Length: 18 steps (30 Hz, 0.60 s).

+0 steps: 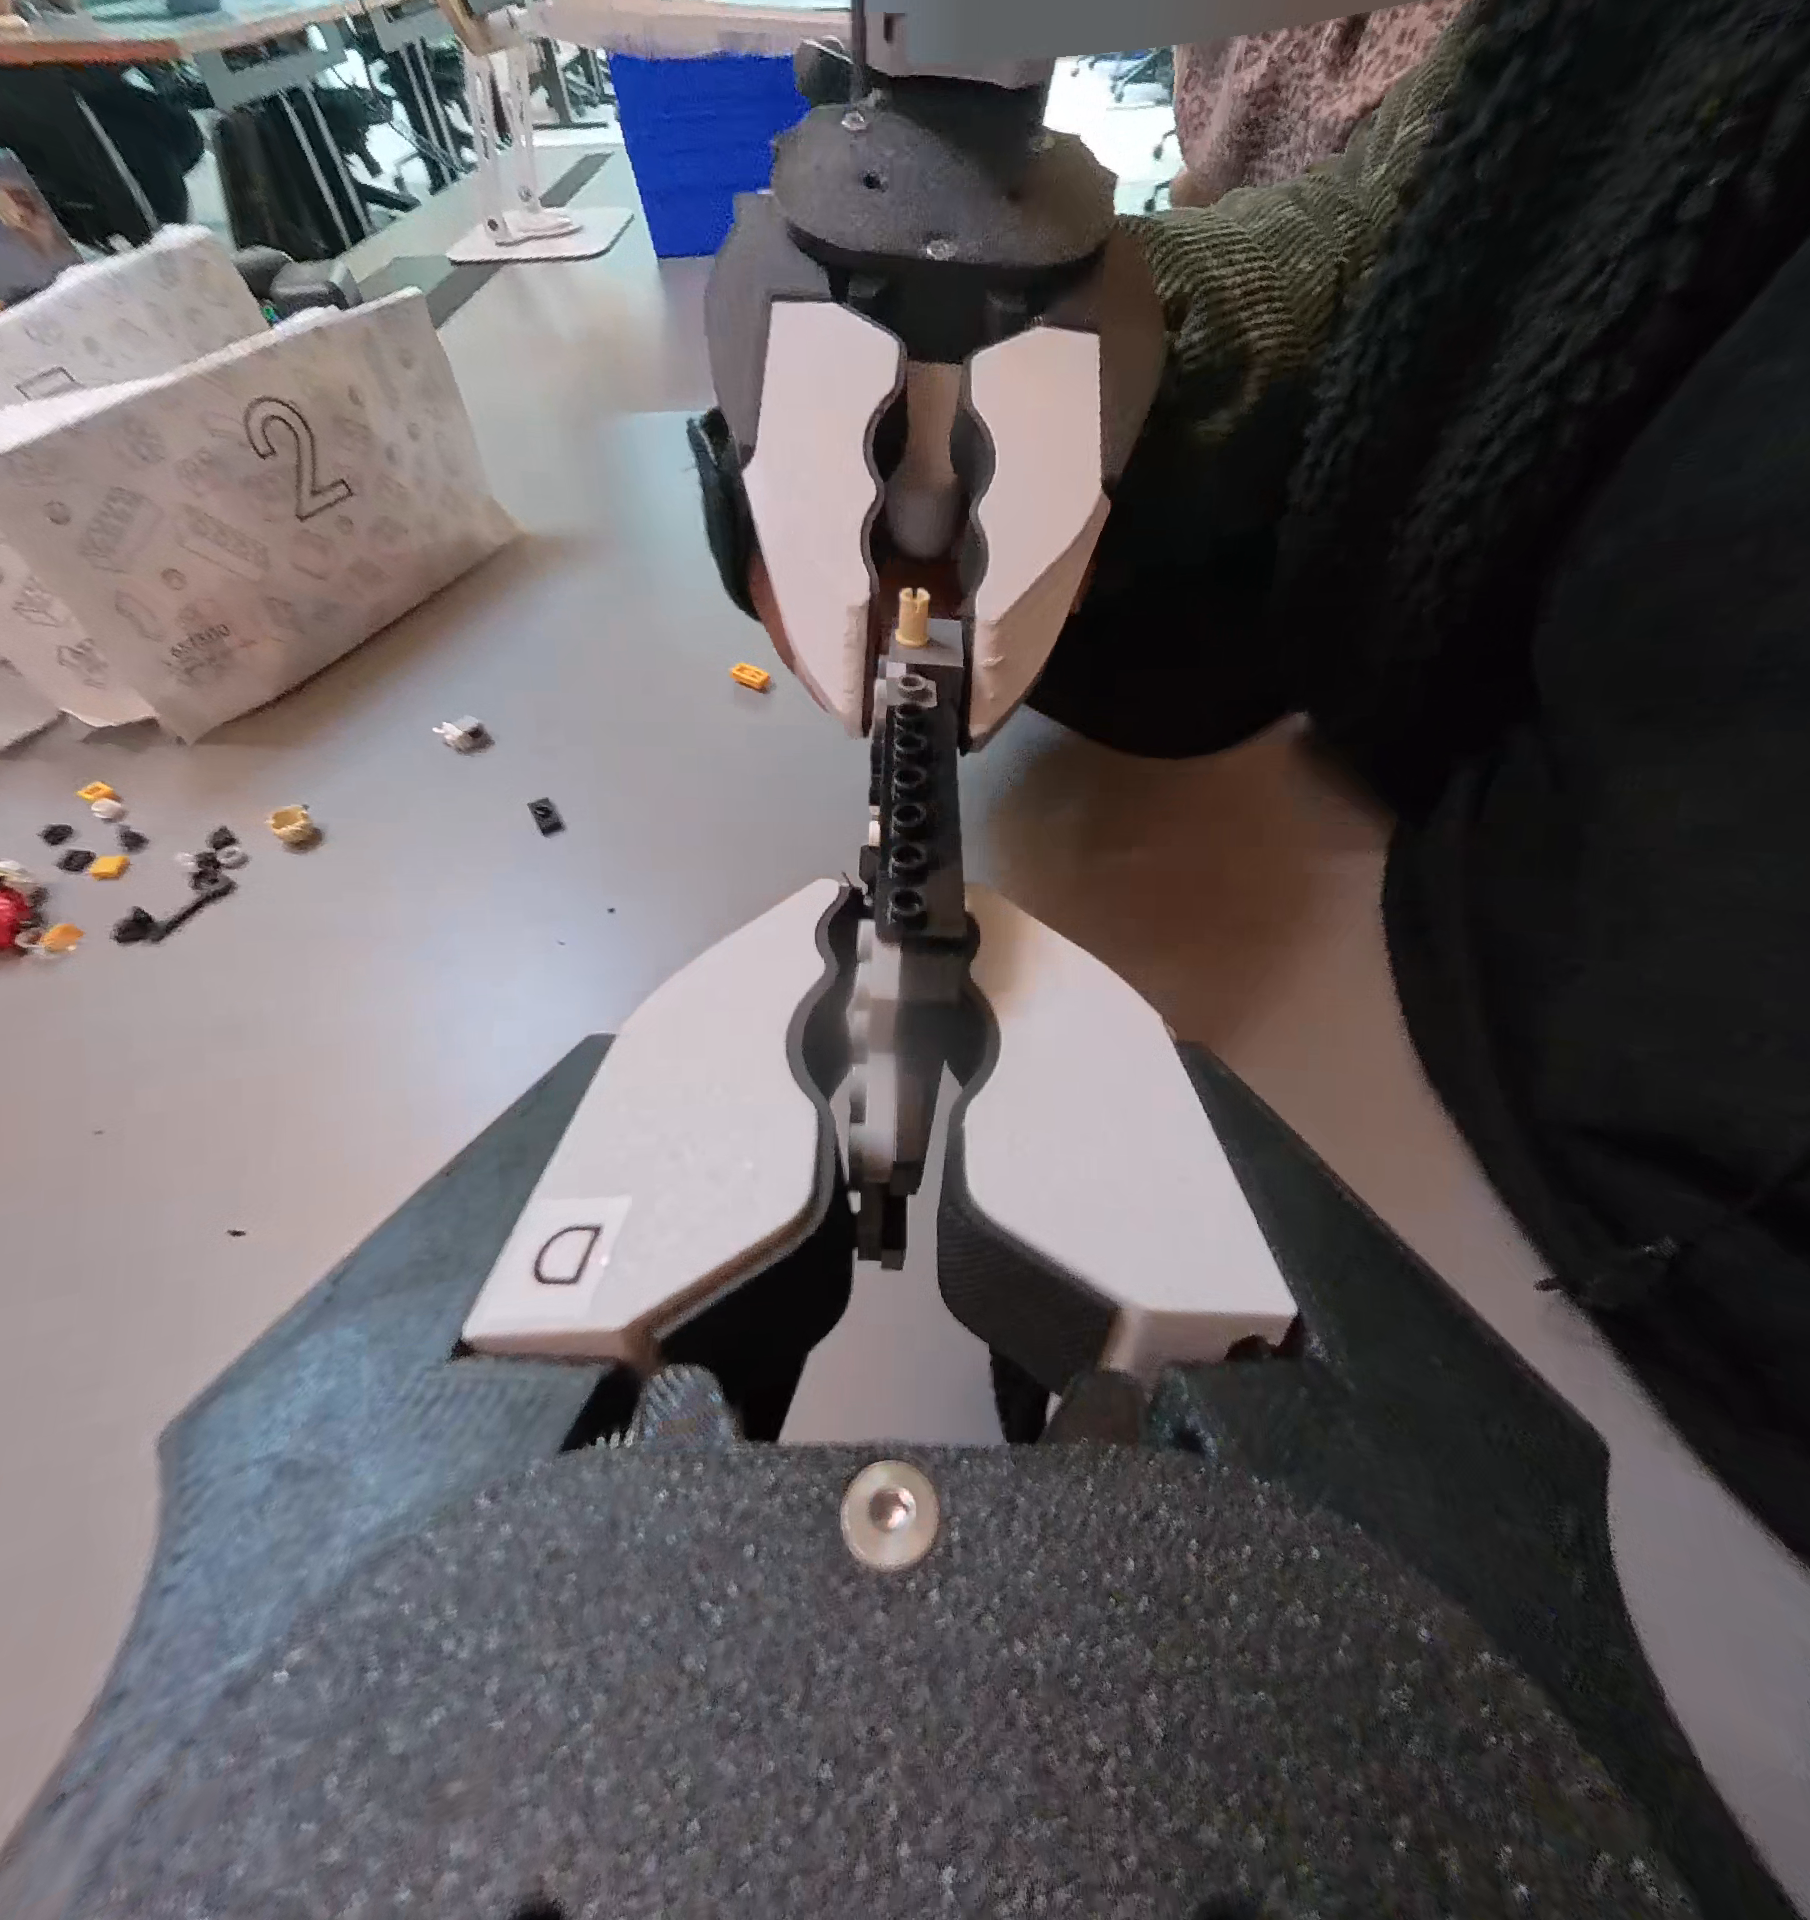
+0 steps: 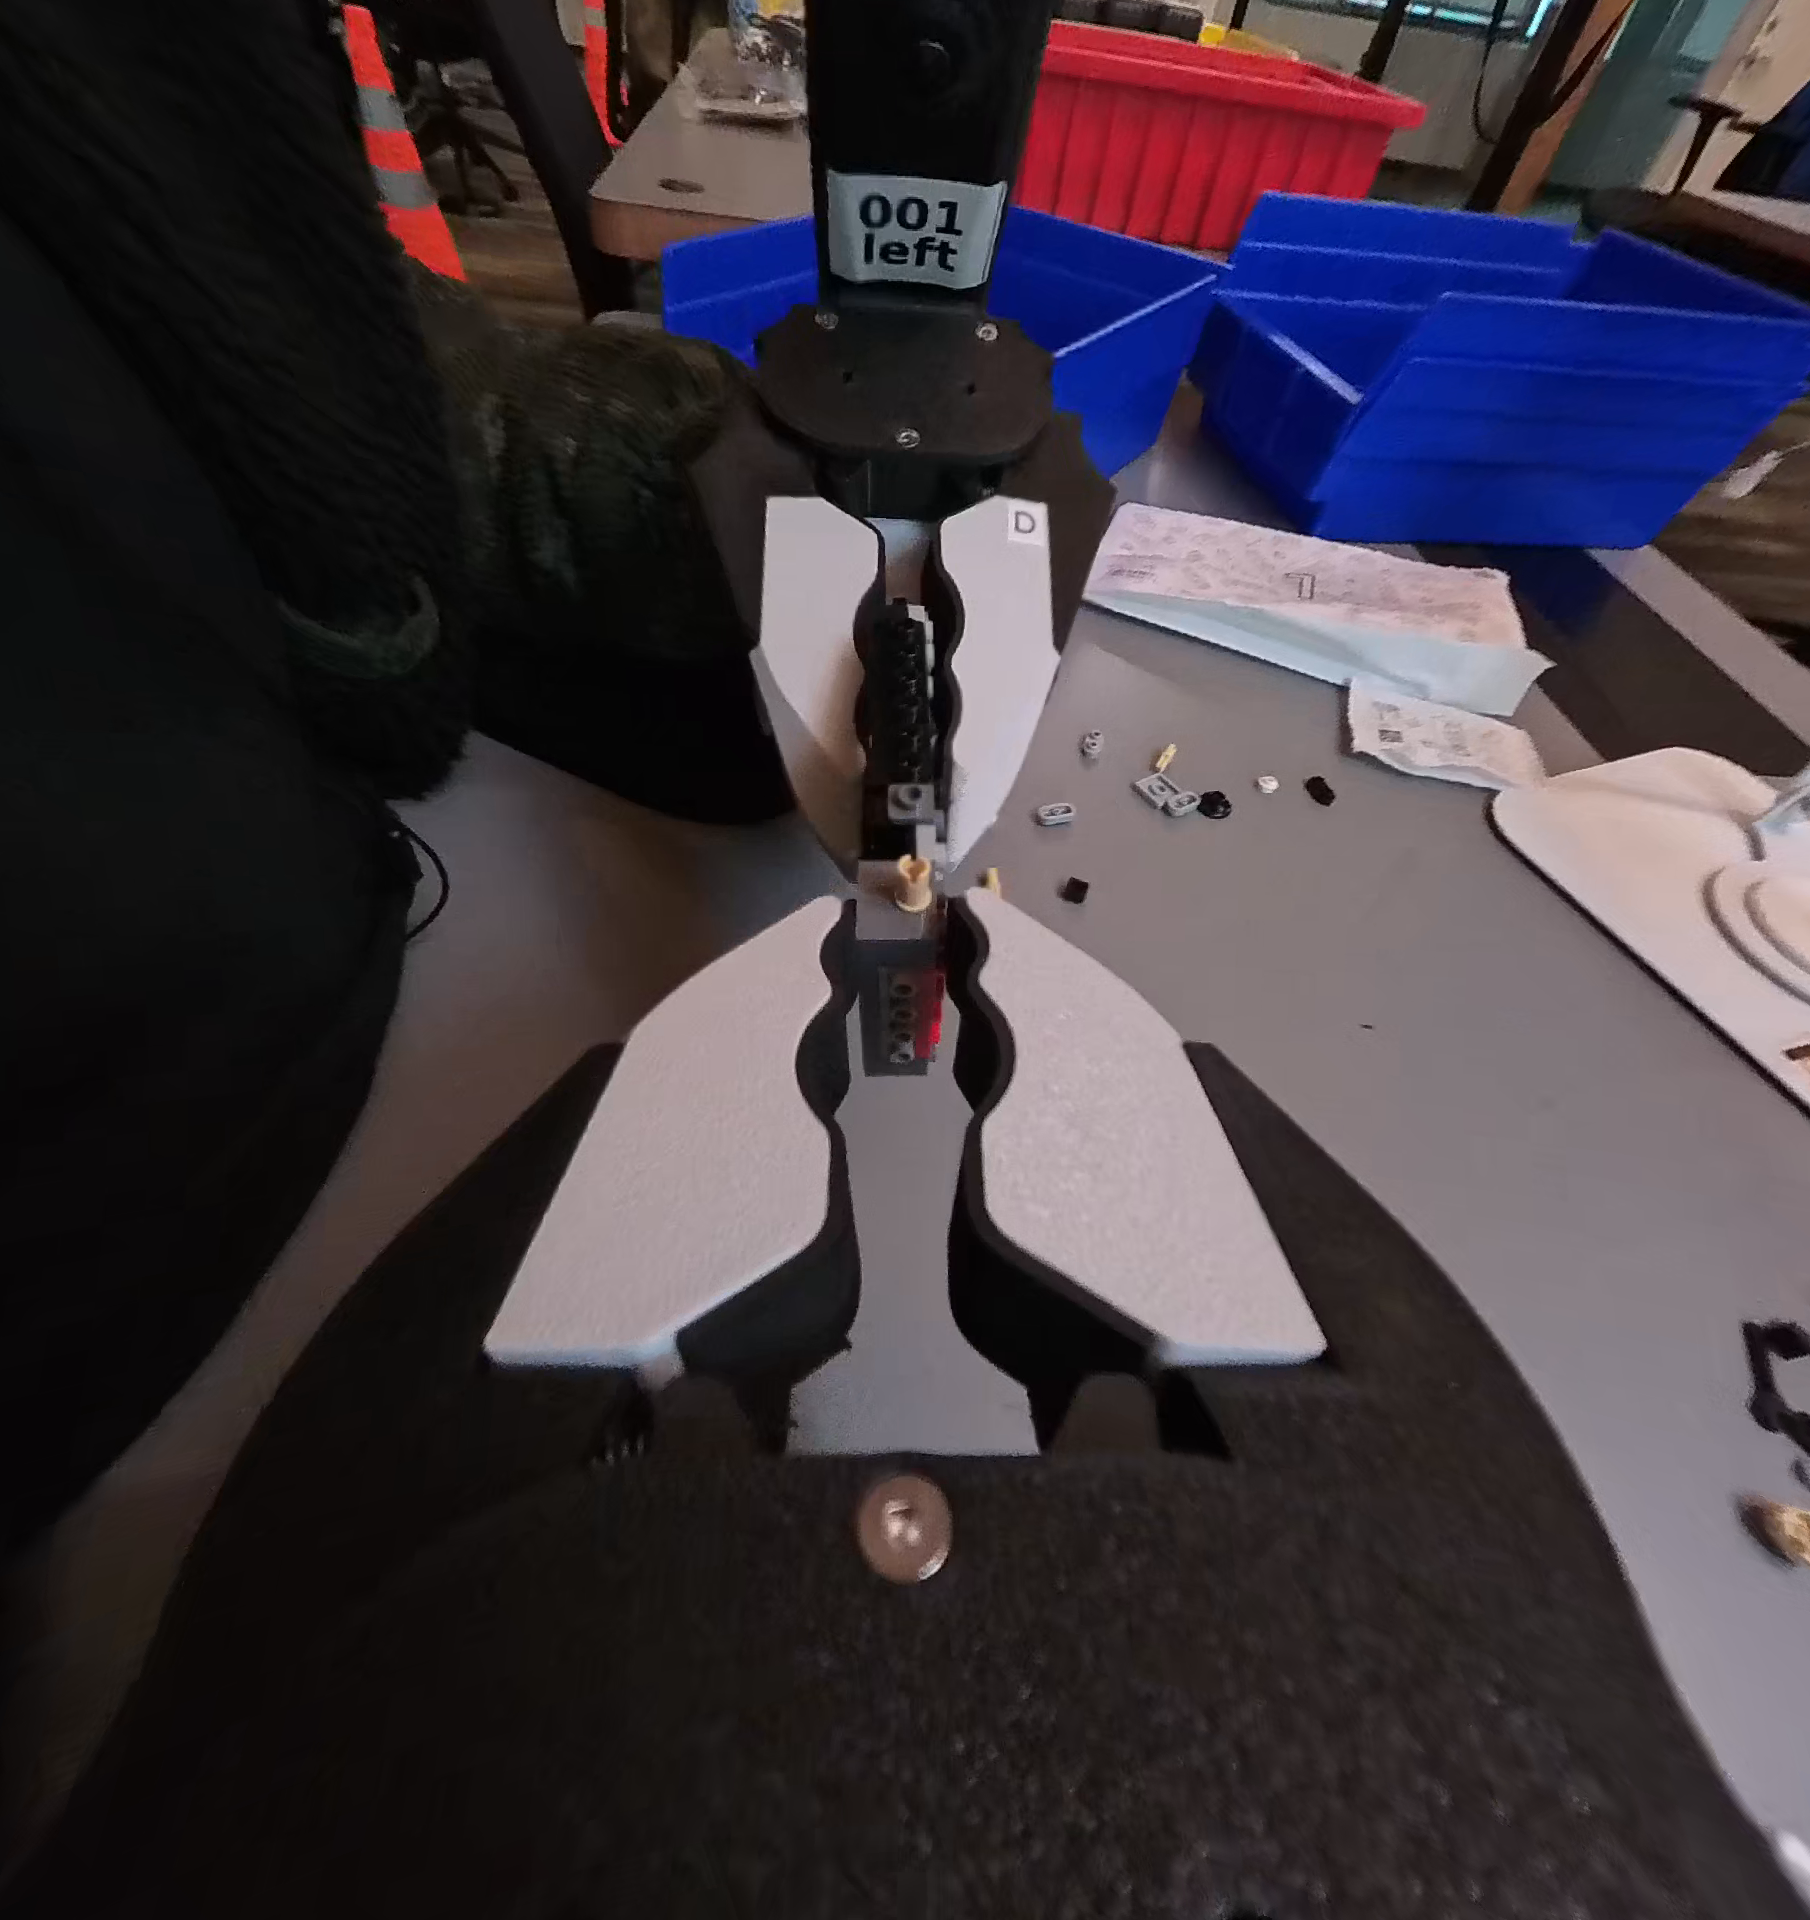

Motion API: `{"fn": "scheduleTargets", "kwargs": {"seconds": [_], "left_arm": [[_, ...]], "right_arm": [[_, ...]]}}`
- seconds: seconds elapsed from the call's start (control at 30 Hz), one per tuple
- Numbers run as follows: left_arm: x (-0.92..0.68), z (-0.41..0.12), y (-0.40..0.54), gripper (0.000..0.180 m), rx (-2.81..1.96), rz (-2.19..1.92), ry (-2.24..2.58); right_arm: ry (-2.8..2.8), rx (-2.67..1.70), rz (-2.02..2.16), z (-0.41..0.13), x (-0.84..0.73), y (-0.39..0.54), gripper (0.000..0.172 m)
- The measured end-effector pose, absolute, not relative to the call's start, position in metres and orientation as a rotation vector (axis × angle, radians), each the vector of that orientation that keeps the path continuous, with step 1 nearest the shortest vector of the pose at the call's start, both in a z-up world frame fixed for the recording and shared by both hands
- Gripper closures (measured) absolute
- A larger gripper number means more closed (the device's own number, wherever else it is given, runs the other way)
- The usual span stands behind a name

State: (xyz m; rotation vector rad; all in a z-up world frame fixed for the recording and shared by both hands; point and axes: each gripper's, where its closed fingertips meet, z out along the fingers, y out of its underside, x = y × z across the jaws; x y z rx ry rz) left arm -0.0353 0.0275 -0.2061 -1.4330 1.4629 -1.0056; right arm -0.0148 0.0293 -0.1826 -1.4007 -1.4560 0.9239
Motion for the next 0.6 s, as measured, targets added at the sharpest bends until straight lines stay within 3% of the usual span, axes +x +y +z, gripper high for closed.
{"fn": "scheduleTargets", "kwargs": {"seconds": [0.13,0.23,0.37,0.6], "left_arm": [[-0.037,-0.206,0.035,0.145,-1.431,-0.861,1.476],[-0.031,-0.203,0.033,0.147,-1.384,-0.724,1.51],[-0.026,-0.227,0.037,0.166,-1.434,-0.558,1.602],[-0.03,-0.234,0.032,0.166,-1.41,-0.554,1.654]], "right_arm": [[-1.511,-1.284,0.659,-0.188,-0.015,0.032,0.156],[-1.558,-1.246,0.534,-0.195,-0.019,0.031,0.156],[-1.575,-1.298,0.557,-0.203,-0.028,0.03,0.156],[-1.556,-1.442,0.746,-0.207,-0.035,0.025,0.156]]}}
